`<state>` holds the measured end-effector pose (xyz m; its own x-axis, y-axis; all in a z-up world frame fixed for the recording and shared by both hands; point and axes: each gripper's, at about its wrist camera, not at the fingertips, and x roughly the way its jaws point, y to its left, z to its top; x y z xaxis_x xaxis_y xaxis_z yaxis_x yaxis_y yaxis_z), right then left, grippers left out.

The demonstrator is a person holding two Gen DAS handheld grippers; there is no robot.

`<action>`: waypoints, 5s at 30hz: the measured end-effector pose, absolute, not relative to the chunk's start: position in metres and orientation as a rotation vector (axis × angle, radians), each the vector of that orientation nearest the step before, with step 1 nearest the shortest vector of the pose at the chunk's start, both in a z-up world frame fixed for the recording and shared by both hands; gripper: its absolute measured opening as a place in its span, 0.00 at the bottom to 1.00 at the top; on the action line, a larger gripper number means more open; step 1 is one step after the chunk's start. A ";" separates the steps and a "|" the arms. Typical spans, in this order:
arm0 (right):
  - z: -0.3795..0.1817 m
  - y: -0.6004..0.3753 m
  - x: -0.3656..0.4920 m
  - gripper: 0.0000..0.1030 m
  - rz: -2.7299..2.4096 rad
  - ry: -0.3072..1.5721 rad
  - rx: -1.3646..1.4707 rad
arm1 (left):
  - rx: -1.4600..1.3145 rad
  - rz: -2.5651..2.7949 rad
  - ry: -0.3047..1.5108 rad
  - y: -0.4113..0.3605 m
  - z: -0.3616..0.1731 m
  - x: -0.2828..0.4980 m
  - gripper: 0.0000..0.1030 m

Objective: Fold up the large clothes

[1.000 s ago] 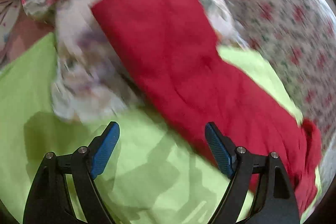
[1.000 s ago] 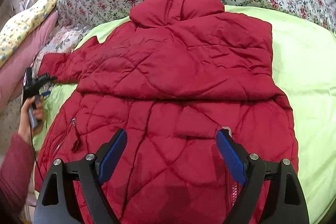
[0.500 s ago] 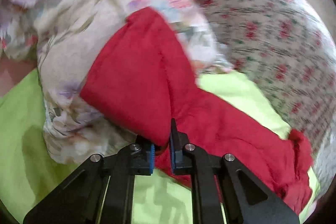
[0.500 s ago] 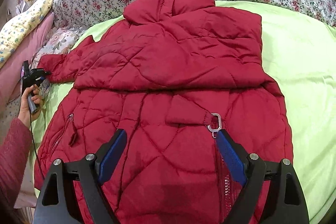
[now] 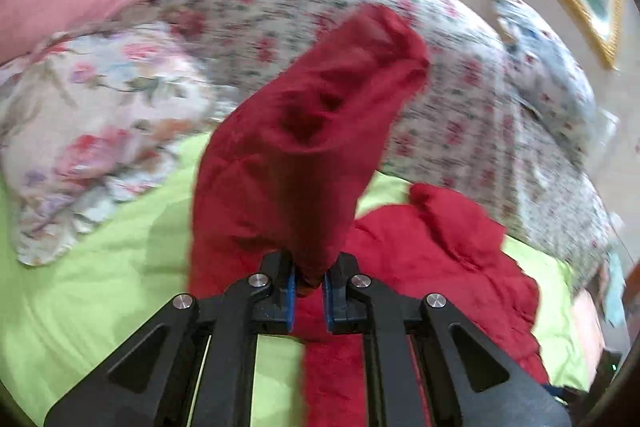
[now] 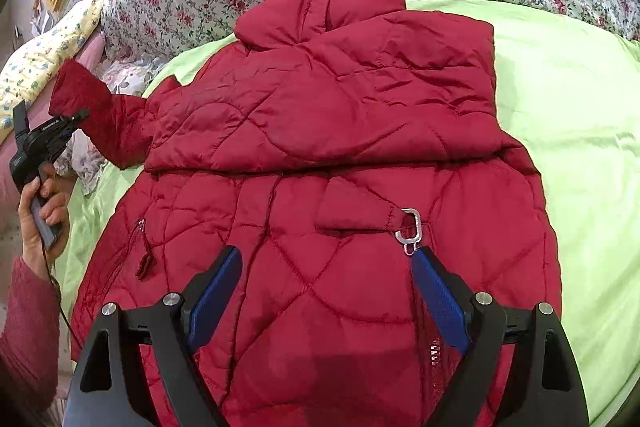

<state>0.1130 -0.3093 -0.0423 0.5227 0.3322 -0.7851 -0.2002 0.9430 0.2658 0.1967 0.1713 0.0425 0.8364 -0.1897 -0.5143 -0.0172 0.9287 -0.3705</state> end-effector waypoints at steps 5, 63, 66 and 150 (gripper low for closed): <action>-0.039 -0.316 0.112 0.86 0.314 0.960 0.170 | -0.349 -0.203 0.590 0.127 0.047 0.191 0.07; -0.050 -0.364 0.240 0.10 0.382 0.910 0.691 | -0.110 -0.562 0.848 -0.092 -0.018 0.169 0.31; -0.044 -0.376 0.237 0.09 0.342 0.885 0.652 | -0.122 -0.522 0.817 -0.072 -0.003 0.171 0.31; -0.042 -0.368 0.109 0.54 0.170 0.965 0.274 | -0.022 -0.166 0.858 0.024 -0.035 0.155 0.69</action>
<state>0.1090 -0.3681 -0.0424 0.5603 0.2631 -0.7854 -0.0210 0.9524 0.3040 0.1550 0.0242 -0.0349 0.6416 -0.1543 -0.7513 0.1366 0.9869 -0.0861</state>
